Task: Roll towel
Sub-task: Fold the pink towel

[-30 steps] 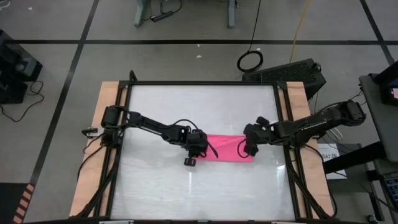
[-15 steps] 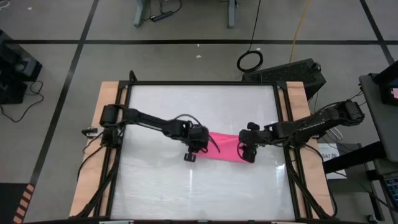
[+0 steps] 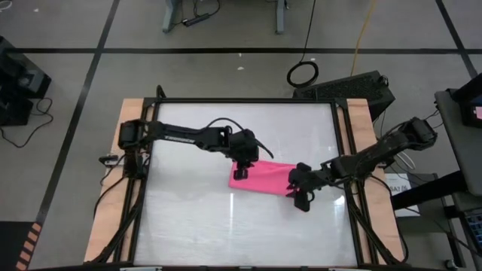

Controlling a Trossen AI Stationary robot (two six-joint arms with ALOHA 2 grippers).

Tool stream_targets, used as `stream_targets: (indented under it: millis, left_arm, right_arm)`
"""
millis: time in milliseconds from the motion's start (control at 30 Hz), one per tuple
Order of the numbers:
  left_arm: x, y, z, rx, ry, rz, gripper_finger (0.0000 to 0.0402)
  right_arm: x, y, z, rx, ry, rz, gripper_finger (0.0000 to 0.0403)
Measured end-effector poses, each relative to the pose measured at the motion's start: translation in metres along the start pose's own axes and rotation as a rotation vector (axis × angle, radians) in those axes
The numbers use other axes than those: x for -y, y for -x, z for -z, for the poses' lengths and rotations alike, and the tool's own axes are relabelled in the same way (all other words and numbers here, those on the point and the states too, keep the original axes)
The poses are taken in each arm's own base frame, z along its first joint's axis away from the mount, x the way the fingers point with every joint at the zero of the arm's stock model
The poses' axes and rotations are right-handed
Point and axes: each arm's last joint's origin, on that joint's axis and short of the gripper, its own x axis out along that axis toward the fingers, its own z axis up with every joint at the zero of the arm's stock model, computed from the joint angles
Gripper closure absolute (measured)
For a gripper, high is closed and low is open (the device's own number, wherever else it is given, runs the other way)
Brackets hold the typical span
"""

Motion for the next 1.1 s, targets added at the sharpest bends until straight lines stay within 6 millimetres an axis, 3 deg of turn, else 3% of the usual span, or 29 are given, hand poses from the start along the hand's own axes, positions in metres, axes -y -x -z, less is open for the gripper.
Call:
stream_targets:
  millis: [100, 233, 467, 667, 833, 1100]
  left_arm:
    - [-0.002, -0.014, 0.000, 0.024, -0.006, 0.046, 0.0309]
    - [-0.005, -0.042, 0.015, -0.057, 0.012, 0.063, 0.0309]
    - [-0.022, -0.068, 0.033, -0.137, 0.063, 0.041, 0.0309]
    - [-0.034, -0.069, 0.043, -0.214, 0.106, 0.030, 0.0309]
    - [-0.035, -0.060, 0.040, -0.209, 0.142, 0.010, 0.0309]
    - [-0.028, -0.028, 0.006, -0.094, 0.122, -0.019, 0.0309]
  right_arm:
    - [-0.004, -0.002, 0.006, -0.006, 0.009, 0.026, 0.0264]
    - [-0.006, -0.009, 0.016, -0.041, -0.015, 0.082, 0.0264]
    - [-0.010, -0.024, 0.031, -0.131, -0.043, 0.121, 0.0264]
    - [-0.021, -0.033, 0.042, -0.170, -0.072, 0.081, 0.0264]
    - [-0.030, -0.024, 0.043, -0.178, -0.077, 0.033, 0.0264]
    - [-0.035, 0.009, 0.038, -0.147, -0.024, -0.026, 0.0264]
